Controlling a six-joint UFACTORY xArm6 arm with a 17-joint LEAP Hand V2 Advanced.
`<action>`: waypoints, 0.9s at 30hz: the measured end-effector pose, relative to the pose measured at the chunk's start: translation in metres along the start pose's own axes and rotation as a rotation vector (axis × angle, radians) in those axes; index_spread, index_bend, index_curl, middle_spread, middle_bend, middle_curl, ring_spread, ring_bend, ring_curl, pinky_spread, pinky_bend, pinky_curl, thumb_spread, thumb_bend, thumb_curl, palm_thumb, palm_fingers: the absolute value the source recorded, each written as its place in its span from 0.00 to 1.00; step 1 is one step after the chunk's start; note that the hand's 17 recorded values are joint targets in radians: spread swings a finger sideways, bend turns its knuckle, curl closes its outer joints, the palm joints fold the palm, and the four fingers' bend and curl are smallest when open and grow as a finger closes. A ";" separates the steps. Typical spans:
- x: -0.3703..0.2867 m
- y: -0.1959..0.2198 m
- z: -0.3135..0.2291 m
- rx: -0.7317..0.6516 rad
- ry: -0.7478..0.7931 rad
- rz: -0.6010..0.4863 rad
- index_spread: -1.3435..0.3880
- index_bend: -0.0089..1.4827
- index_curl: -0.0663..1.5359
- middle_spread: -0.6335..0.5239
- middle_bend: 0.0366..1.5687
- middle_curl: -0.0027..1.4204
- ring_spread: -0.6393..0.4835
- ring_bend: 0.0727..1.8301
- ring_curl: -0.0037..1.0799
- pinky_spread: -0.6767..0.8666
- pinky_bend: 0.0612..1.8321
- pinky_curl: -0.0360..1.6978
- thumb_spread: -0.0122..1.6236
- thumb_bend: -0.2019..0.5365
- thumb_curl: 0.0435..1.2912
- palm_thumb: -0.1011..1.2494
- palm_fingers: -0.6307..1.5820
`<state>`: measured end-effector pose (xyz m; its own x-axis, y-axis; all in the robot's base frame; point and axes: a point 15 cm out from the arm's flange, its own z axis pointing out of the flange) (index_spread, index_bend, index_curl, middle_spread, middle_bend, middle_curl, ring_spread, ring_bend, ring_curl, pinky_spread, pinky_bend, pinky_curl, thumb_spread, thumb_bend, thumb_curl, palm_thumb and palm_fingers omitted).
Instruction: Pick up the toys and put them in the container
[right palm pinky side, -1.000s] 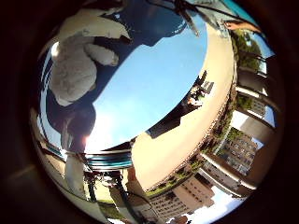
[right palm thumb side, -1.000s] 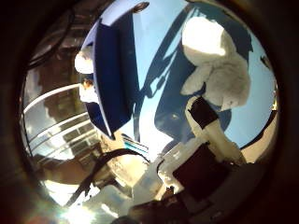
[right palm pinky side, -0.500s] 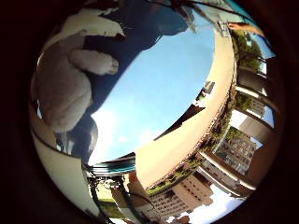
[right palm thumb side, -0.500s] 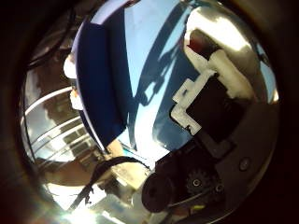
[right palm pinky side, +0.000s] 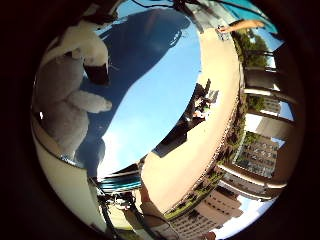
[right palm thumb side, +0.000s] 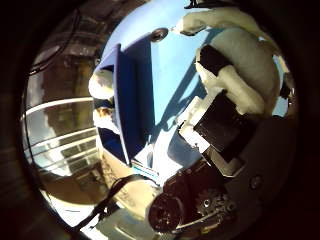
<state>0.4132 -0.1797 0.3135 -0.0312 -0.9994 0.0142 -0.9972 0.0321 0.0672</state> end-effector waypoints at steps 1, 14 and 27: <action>-0.003 -0.001 -0.014 0.011 -0.007 -0.001 0.35 0.45 0.19 0.36 0.74 0.70 0.47 0.76 0.73 0.56 0.84 0.41 0.68 0.25 0.46 0.83 0.70; -0.115 -0.006 -0.153 0.125 -0.048 -0.160 0.24 0.57 0.26 0.36 0.80 0.76 0.44 0.82 0.78 0.52 0.89 0.48 0.69 0.26 0.53 0.82 0.64; -0.289 -0.011 -0.153 0.154 -0.065 -0.324 0.21 0.59 0.36 0.36 0.85 0.77 0.44 0.85 0.80 0.51 0.91 0.51 0.70 0.26 0.56 0.82 0.61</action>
<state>0.4433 0.1105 0.4614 0.2890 -0.9562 -0.0471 -0.9543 -0.2838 -0.0932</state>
